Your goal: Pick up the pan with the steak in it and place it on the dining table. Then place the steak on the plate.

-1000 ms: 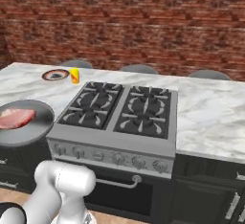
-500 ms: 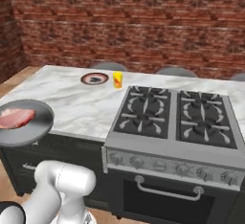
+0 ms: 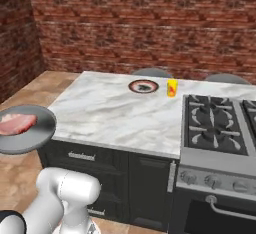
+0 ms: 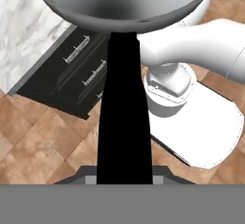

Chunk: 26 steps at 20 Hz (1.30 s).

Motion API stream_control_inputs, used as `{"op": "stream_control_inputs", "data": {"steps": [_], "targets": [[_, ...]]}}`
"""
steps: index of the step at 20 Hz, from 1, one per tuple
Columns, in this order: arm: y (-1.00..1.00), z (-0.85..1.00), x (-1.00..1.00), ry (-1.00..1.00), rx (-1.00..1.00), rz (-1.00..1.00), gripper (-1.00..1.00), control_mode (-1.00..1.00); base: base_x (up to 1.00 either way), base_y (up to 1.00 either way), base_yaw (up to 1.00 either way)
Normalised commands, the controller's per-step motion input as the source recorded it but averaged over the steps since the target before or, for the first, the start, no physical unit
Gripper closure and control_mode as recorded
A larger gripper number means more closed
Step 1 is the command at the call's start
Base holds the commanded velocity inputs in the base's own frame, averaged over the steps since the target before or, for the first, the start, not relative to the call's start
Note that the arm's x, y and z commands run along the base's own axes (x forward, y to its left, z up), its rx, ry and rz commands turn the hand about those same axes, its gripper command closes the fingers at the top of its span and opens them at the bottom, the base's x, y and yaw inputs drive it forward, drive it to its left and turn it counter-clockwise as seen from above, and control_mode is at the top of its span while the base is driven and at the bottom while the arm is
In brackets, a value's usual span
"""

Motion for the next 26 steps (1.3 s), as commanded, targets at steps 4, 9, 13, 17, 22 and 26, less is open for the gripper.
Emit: {"op": "stream_control_inputs", "data": {"steps": [4,9,13,17,22,26], "targets": [[0.00,0.00,0.00,0.00,0.00,0.00,1.00,1.00,0.04,1.00,0.00],[0.00,0.00,0.00,0.00,0.00,0.00,1.00,1.00,0.08,1.00,0.00],[0.00,0.00,0.00,0.00,0.00,0.00,1.00,1.00,0.10,1.00,0.00],[0.00,0.00,0.00,0.00,0.00,0.00,1.00,1.00,0.07,1.00,0.00],[0.00,0.00,0.00,0.00,0.00,0.00,1.00,1.00,0.20,0.86,-0.03],[0.00,0.00,0.00,0.00,0.00,0.00,1.00,1.00,0.71,0.40,-0.09]]}}
